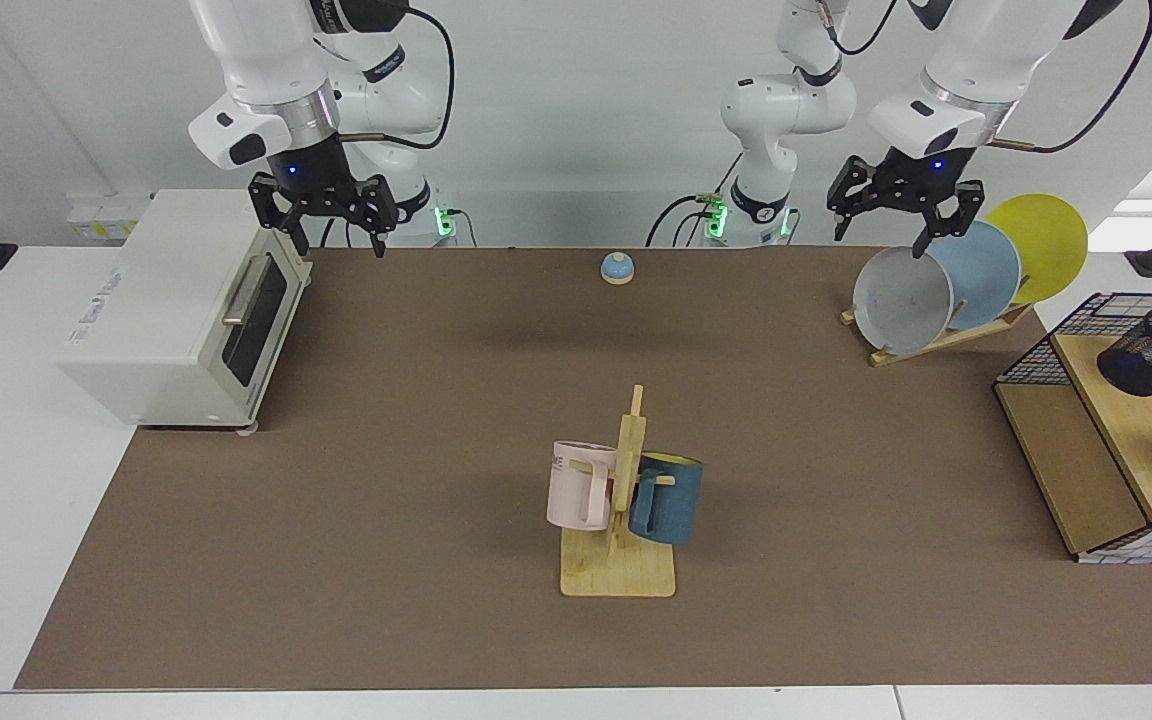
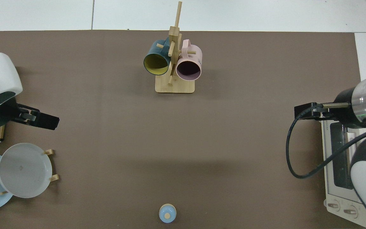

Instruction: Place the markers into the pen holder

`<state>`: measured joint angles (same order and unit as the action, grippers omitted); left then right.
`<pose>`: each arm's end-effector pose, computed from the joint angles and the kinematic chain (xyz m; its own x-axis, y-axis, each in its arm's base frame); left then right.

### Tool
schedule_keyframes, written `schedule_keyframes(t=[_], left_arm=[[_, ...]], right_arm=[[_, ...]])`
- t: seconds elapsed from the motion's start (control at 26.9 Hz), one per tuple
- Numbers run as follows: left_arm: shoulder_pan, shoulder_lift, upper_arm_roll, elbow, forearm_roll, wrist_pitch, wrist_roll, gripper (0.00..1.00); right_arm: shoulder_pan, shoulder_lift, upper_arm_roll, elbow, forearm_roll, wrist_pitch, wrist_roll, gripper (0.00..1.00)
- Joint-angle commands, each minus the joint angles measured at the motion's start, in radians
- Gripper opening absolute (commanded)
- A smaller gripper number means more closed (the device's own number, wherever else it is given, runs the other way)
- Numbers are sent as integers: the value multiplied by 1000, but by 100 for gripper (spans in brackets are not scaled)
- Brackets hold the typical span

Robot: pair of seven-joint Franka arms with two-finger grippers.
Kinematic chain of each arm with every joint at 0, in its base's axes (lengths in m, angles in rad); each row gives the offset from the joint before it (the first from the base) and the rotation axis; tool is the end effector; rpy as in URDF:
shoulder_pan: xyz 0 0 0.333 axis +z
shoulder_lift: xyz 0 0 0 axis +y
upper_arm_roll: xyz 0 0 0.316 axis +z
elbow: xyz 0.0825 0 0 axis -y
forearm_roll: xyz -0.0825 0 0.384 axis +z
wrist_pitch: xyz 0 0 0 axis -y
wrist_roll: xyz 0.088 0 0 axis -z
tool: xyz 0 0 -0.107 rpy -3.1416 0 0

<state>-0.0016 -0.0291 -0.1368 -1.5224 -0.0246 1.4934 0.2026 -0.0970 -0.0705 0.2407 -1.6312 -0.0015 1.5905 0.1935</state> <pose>0.5321 -0.0782 0.6561 0.9418 -0.3361 0.0040 -0.3361 -0.9416 0.0202 0.5288 0.0812 0.6349 0.9983 -0.0499 0.0308 -0.0503 -0.9987 0.0126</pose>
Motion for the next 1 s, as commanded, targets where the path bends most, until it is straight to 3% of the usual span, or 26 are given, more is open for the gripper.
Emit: schedule_keyframes(t=[0.0,0.26,0.78,0.97], left_arm=[[-55,44,63,87,-6,-61,-20,100],[-101,78,138,142,-6,-98,-20,100],[-89,44,141,105,-2,-71,-18,100],[-83,-17,141,-11,2,8,-8,100]], right_arm=[[-16,-8,11,-15,20,23,12,100],[-16,-8,11,-15,20,23,12,100],[-16,-8,11,-15,20,23,12,100],[-16,-8,11,-15,20,23,12,100]])
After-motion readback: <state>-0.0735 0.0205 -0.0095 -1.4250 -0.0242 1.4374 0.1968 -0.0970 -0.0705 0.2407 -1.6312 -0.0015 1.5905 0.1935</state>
